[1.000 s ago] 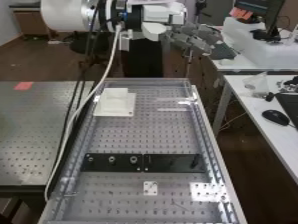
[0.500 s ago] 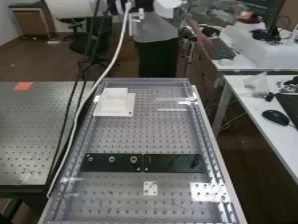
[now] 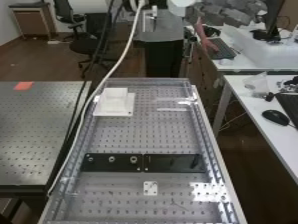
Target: Grab the chopstick and place it in the clear container
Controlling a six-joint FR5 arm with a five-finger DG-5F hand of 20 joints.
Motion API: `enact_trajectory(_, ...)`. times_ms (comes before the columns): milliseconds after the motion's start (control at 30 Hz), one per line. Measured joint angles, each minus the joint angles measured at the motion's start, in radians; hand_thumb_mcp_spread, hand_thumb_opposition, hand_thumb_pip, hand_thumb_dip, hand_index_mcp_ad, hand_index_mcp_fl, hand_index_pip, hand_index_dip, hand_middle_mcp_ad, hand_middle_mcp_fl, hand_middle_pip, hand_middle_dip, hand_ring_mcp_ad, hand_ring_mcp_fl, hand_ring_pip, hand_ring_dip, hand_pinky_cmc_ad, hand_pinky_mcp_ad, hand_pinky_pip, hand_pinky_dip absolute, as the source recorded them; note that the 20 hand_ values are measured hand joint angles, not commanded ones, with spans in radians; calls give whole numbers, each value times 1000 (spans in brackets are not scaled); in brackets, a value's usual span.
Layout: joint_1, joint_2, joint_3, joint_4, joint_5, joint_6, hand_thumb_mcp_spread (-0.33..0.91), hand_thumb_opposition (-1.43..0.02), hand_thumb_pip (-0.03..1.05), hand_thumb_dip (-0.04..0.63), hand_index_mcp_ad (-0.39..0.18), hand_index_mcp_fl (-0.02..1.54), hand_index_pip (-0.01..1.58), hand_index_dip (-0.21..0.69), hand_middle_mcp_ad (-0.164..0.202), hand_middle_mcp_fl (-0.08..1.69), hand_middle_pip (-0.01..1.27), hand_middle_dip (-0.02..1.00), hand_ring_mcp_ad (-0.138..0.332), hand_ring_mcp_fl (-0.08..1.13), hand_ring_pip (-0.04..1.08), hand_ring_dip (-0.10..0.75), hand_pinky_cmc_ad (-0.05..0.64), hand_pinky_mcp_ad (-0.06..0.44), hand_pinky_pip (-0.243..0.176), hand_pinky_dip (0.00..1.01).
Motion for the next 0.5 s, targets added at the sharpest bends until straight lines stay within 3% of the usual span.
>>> enact_trajectory(167,-7,-8,7,14,-10,11,208,-696,456,94,-166,258,37,410,58,229,105,377,96,0,99,248,375,297,-75,188)
enact_trajectory(300,-15,-13,12,21,-36,20,152,-656,443,51,-166,227,37,370,56,211,110,337,101,0,101,229,375,302,-75,188)
enact_trajectory(500,-28,-22,25,5,-71,19,73,-653,429,7,-164,152,56,248,59,152,122,271,103,2,101,166,377,316,-75,178)
